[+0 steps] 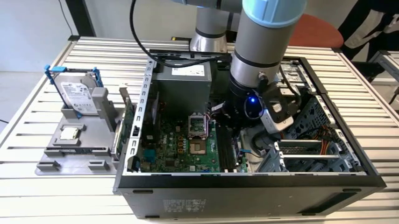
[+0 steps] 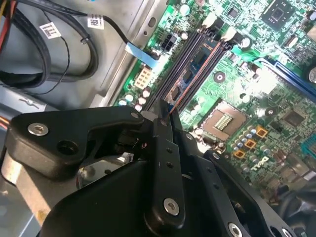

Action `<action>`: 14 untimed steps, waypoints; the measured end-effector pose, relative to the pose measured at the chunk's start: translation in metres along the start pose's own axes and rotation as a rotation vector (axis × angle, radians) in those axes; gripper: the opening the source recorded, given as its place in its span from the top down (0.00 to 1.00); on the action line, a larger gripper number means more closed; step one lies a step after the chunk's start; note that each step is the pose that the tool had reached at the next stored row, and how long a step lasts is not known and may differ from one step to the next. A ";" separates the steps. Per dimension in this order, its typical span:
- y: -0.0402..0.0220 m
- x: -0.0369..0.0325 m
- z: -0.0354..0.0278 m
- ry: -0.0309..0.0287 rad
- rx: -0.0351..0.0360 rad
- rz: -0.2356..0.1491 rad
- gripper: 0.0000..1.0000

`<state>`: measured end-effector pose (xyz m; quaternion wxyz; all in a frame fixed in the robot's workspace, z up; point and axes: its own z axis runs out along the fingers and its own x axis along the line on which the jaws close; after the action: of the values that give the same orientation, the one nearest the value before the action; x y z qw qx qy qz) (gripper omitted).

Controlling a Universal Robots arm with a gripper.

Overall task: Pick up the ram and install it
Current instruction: 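Insert the ram into the slot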

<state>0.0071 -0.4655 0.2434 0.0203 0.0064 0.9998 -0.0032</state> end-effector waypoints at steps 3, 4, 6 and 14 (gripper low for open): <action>-0.0001 0.0001 0.0048 0.0000 0.0015 0.000 1.00; -0.0001 0.0002 0.0066 0.0000 0.0024 0.000 1.00; -0.0001 0.0003 0.0100 -0.0001 0.0040 0.000 1.00; -0.0001 -0.0026 0.0161 -0.0003 0.0052 -0.001 1.00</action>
<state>0.0104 -0.4658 0.2274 0.0204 0.0061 0.9998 -0.0058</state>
